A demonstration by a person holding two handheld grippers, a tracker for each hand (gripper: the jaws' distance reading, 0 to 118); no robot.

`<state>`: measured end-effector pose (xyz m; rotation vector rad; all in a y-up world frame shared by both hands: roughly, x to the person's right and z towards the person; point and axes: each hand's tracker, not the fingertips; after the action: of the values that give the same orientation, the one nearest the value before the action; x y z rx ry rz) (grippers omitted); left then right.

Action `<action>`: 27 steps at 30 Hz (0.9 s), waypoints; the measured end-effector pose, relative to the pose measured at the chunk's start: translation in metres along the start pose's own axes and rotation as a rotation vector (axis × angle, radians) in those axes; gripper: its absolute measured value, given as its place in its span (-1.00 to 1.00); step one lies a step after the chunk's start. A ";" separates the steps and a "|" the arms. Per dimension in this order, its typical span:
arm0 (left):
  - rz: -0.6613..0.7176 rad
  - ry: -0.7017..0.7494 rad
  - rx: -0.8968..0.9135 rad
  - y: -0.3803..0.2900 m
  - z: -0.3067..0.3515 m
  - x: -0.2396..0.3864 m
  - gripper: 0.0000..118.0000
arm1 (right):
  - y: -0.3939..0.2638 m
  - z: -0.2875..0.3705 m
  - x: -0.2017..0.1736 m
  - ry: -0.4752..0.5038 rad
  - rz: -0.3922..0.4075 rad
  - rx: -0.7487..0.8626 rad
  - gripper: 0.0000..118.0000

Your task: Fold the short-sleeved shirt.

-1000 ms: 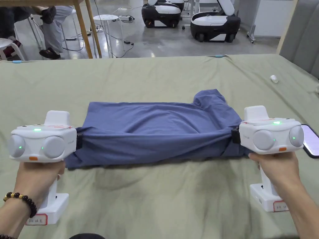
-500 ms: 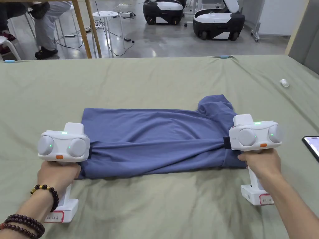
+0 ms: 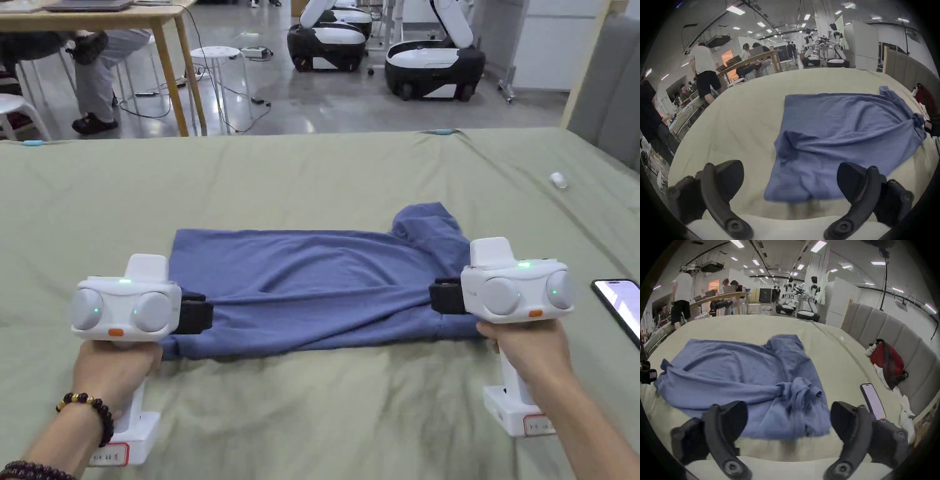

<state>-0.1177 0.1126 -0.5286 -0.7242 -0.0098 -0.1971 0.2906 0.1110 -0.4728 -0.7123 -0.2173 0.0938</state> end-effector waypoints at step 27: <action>0.023 -0.026 -0.098 -0.028 -0.024 -0.025 0.44 | -0.035 0.043 -0.026 0.086 0.038 0.018 -1.00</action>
<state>-0.1485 0.0807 -0.5298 -0.8243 -0.0168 -0.1666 0.2553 0.1084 -0.4225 -0.7006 -0.1209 0.1011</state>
